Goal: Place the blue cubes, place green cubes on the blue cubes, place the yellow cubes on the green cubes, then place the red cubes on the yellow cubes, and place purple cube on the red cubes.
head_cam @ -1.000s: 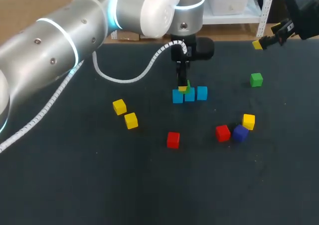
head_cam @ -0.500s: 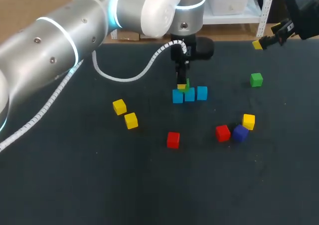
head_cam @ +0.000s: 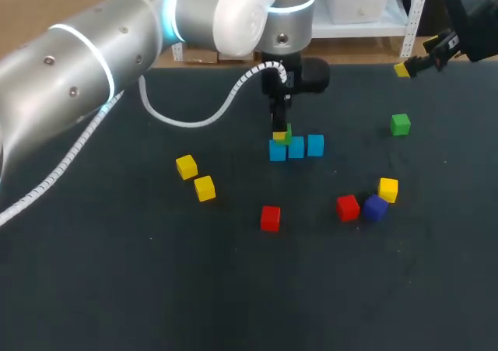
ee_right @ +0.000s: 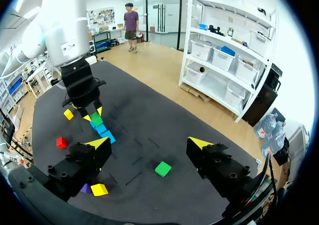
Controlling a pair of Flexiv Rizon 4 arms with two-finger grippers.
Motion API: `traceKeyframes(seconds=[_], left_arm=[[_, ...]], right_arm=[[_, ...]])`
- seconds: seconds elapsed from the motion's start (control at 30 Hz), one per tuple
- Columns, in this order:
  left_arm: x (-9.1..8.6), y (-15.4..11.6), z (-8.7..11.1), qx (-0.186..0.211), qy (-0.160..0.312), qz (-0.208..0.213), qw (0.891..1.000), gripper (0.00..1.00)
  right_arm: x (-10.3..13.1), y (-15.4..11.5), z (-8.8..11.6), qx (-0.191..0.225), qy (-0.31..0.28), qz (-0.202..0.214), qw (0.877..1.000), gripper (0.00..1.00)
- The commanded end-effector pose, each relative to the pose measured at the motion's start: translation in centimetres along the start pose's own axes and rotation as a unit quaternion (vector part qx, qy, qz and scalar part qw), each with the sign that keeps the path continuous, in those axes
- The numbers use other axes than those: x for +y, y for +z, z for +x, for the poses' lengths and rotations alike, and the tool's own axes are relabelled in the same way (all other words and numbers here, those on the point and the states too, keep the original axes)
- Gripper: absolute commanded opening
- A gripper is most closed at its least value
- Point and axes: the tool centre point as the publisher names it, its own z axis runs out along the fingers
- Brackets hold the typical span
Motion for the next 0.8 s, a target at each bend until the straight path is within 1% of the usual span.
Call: traceKeyframes(seconds=[0.03,0.17,0.27,0.3,0.37,0.43,0.47,0.6,0.73,0.8], left_arm=[[-0.48,0.06,0.29,-0.003,0.0,-0.004,1.0,0.32],[-0.53,0.26,0.38,-0.002,-0.002,-0.002,1.0,0.34],[-0.65,0.35,0.38,-0.002,-0.002,0.0,1.0,0.46],[-0.67,0.37,0.35,-0.002,-0.002,0.001,1.0,0.54],[-0.67,0.39,0.2,-0.003,-0.002,0.001,1.0,0.6],[-0.73,0.4,0.07,-0.004,-0.001,0.002,1.0,0.62],[-0.73,0.43,-0.02,-0.005,-0.001,0.003,1.0,0.61],[-0.76,0.44,-0.17,-0.005,0.0,0.003,1.0,0.62],[-0.7,0.38,-0.28,-0.006,-0.002,0.003,1.0,0.57],[-0.66,0.35,-0.35,-0.007,-0.003,0.002,1.0,0.51]], right_arm=[[0.0,0.0,0.07,-0.001,0.0,-0.001,1.0,1.0],[0.0,0.0,0.07,-0.001,0.0,-0.001,1.0,1.0],[0.0,0.0,0.07,-0.001,0.0,-0.001,1.0,1.0],[0.0,0.0,0.07,-0.001,0.0,-0.001,1.0,1.0],[0.0,0.0,0.07,-0.001,0.0,-0.001,1.0,1.0],[0.0,0.0,0.07,-0.001,0.0,-0.001,1.0,1.0],[0.0,0.0,0.07,-0.001,0.0,-0.001,1.0,1.0],[0.0,0.0,0.07,-0.001,0.0,-0.001,1.0,1.0],[0.0,0.0,0.07,-0.001,0.0,-0.001,1.0,1.0],[0.0,0.0,0.07,-0.001,0.0,-0.001,1.0,1.0]])
